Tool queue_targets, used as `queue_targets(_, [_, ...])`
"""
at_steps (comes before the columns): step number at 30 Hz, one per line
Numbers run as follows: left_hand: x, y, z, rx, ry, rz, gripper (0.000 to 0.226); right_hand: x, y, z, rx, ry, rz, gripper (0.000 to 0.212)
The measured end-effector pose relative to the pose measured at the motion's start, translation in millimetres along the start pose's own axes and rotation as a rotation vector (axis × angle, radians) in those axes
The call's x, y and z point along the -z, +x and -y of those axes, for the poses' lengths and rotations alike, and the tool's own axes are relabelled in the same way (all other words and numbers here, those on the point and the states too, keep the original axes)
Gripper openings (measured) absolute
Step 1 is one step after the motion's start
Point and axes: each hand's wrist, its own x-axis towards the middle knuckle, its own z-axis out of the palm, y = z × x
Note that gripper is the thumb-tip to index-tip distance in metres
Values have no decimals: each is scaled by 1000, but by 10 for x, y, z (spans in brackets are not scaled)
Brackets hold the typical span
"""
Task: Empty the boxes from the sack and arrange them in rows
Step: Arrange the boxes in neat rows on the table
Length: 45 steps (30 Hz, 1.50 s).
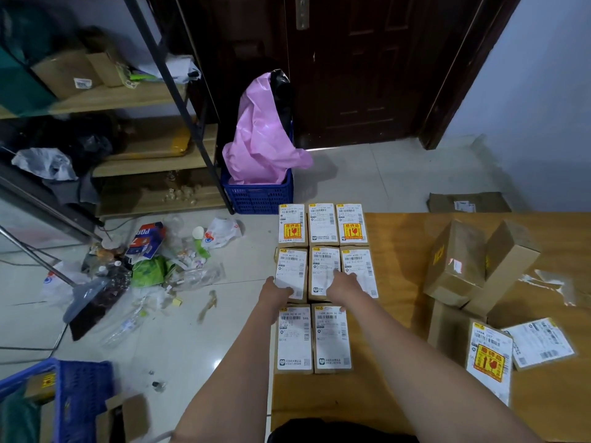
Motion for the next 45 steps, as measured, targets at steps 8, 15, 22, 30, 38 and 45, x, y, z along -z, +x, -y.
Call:
queue_targets(8, [-16, 91, 19, -97, 79, -24, 76, -35, -8, -28, 7, -189, -54, 72])
queue_targets(15, [-91, 96, 7, -181, 386, -7, 73, -44, -15, -21, 8, -346, -91, 71])
queue_targets(22, [-119, 86, -28, -148, 442, 3, 76, -121, 14, -23, 16, -361, -104, 85])
queue_targets(30, [-151, 94, -61, -137, 435, -10, 76, -167, 46, -53, 45, -350, -76, 94])
queue_targets(38, [-84, 96, -127, -163, 304, -43, 77, 128, 211, -181, -149, -40, -340, 88])
queue_targets(45, [-82, 107, -184, -144, 273, -43, 65, 281, 373, -392, -214, 120, -121, 83])
